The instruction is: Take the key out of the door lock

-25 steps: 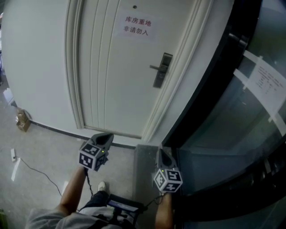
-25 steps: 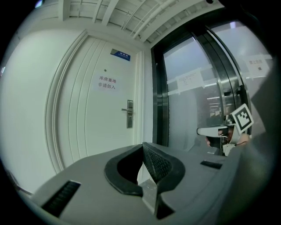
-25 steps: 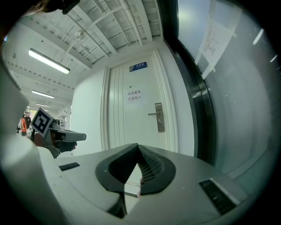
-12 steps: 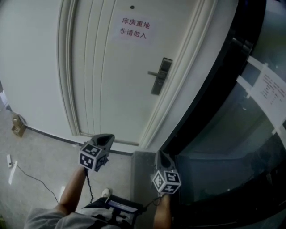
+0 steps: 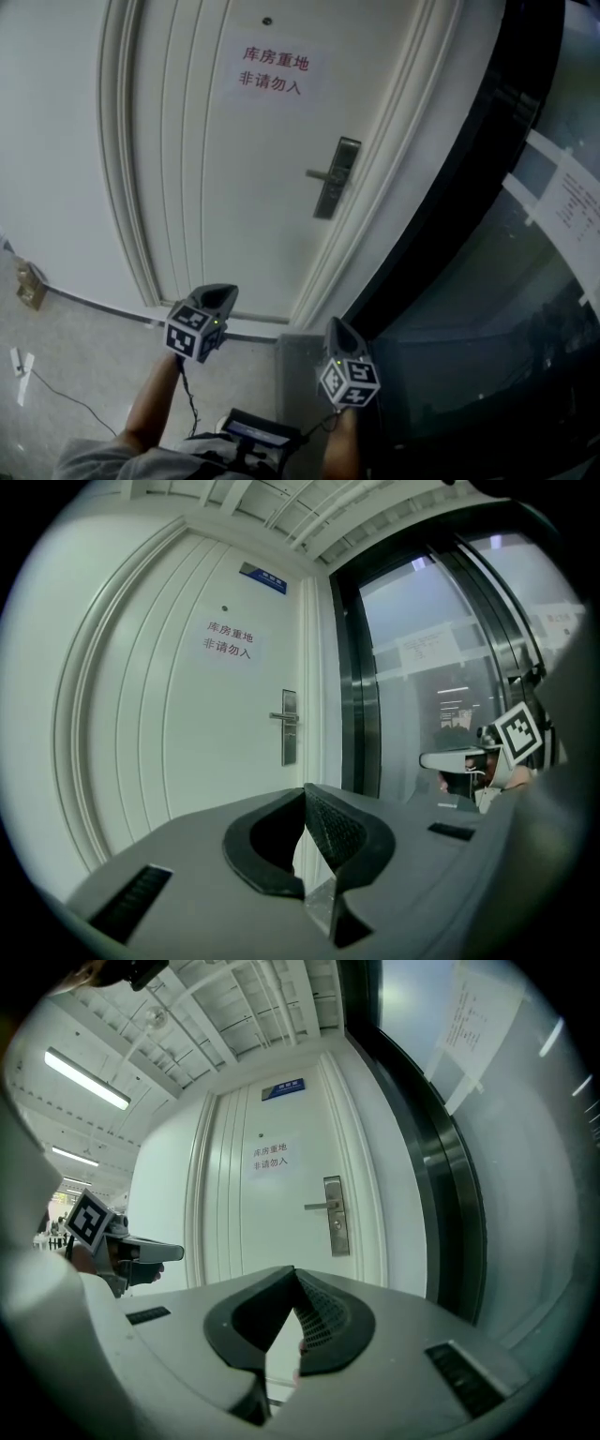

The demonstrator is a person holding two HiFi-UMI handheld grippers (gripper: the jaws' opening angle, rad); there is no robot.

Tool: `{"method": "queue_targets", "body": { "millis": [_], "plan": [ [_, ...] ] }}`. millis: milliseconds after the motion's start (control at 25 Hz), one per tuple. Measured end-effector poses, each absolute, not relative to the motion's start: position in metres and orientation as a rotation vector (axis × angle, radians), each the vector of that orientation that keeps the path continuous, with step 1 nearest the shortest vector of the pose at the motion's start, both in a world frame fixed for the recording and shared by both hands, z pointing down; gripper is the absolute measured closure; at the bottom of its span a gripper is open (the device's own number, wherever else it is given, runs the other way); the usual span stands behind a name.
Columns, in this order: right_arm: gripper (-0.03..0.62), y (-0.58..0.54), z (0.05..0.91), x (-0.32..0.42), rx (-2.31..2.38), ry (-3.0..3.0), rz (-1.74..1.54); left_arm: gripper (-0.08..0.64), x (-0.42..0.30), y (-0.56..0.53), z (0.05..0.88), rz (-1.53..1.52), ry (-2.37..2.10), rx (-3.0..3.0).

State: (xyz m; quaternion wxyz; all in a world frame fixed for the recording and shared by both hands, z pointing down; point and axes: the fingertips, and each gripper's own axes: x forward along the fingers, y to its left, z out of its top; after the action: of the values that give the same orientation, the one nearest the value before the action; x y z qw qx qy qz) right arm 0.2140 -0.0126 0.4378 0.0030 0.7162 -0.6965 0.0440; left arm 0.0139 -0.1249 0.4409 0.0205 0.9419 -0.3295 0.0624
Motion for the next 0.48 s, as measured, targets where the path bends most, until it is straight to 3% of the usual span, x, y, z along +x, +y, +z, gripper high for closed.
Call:
{"method": "queue_targets", "body": {
  "millis": [480],
  "plan": [
    [0.581,-0.08,0.434,0.214,2.27,-2.142,0.118,0.552,0.009,-0.199,0.438,0.165,-1.0,2.93]
  ]
}}
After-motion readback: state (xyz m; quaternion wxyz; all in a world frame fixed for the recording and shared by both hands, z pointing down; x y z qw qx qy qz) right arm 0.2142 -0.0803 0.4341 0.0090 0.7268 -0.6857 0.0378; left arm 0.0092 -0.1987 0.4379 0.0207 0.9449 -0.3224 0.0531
